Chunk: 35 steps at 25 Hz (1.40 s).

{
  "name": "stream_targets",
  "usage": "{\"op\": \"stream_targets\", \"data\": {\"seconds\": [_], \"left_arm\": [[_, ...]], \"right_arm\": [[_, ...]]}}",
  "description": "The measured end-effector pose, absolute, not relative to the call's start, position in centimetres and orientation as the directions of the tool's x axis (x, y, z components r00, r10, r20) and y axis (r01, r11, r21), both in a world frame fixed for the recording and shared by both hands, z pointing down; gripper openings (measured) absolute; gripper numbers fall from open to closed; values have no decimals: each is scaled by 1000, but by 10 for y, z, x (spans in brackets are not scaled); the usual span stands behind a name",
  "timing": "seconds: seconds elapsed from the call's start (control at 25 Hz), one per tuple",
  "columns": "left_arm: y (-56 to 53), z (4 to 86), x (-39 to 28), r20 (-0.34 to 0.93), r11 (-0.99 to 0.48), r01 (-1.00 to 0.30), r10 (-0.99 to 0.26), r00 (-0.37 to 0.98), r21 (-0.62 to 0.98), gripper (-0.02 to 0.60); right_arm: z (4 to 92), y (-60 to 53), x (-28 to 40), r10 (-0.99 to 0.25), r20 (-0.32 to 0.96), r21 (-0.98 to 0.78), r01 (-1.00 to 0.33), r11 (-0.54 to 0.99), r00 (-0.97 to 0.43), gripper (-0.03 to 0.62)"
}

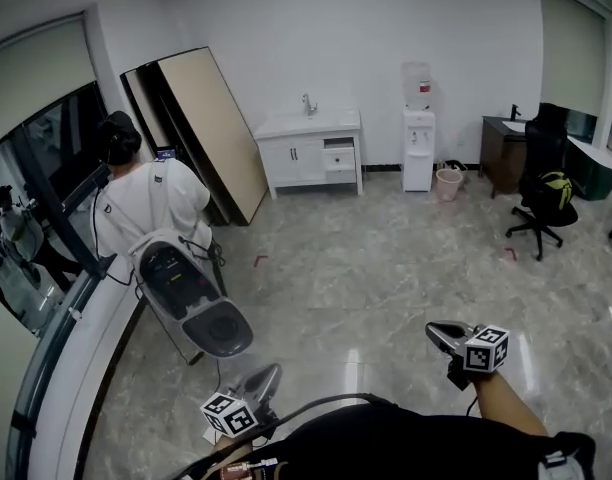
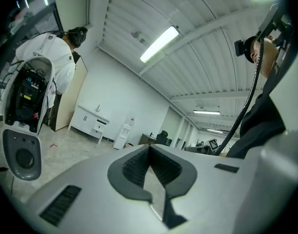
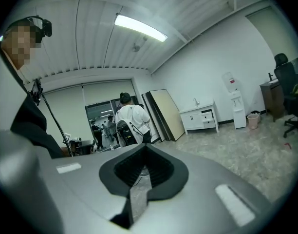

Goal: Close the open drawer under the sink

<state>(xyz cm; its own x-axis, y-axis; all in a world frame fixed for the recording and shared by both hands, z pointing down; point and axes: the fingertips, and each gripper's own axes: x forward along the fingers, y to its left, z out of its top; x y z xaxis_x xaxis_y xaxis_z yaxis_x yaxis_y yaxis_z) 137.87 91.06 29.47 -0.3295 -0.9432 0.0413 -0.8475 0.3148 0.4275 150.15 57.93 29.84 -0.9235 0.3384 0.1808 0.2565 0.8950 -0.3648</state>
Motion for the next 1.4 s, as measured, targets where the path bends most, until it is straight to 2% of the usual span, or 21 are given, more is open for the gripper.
{"op": "stream_targets", "data": {"seconds": [0.28, 0.56, 1.0, 1.28, 1.4], "left_arm": [[863, 313, 1356, 95, 331, -837, -942, -323, 436, -3], [831, 318, 1298, 68, 269, -858, -961, -267, 437, -3], [852, 300, 1125, 27, 168, -902, -985, -172, 397, -3], [860, 285, 1018, 39, 126, -895, -992, -121, 429, -3], [861, 303, 1006, 41, 129, -895, -992, -123, 426, -3]], "right_arm": [[323, 539, 1477, 360, 187, -396, 265, 879, -914, 2], [334, 517, 1443, 294, 212, -402, 191, 896, -932, 2], [291, 545, 1294, 193, 178, -334, 125, 934, -965, 2], [270, 570, 1179, 202, 211, -351, 119, 929, -956, 2], [286, 578, 1164, 220, 216, -355, 133, 925, -951, 2]]}}
